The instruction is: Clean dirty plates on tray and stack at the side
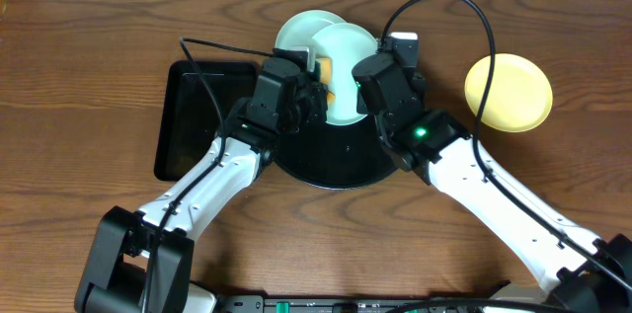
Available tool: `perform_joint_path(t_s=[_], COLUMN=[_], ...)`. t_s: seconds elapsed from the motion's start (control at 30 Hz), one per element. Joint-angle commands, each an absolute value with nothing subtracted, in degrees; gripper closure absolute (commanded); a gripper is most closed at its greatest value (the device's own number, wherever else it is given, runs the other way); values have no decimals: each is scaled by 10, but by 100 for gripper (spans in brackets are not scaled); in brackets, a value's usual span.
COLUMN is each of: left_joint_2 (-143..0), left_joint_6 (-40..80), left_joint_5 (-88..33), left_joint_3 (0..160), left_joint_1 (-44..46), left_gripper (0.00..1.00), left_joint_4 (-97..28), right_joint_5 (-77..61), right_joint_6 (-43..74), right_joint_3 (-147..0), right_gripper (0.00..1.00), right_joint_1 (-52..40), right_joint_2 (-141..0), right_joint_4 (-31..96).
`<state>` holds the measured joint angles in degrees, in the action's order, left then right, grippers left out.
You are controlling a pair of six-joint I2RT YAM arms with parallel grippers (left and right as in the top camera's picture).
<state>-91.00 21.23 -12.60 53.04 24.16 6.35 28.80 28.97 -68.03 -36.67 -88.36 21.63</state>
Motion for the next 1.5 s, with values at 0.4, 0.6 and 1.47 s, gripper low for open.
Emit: perform_joint_path(t_s=[0.4, 0.6, 1.47], left_joint_2=[-871, -838, -907], left_joint_6=[180, 218, 206], left_joint_5=[-25, -138, -56], left_joint_3=[534, 534, 533], left_joint_1=[229, 230, 321], left_gripper=[89, 92, 92], left_joint_4=[153, 116, 34], right_joint_5=[310, 326, 325], right_joint_6=[242, 241, 241], right_joint_3=[-677, -677, -677], right_gripper=[99, 99, 99], right_joint_1=[-372, -372, -372], right_joint_2=[-865, -865, -865], right_joint_4=[223, 222, 225])
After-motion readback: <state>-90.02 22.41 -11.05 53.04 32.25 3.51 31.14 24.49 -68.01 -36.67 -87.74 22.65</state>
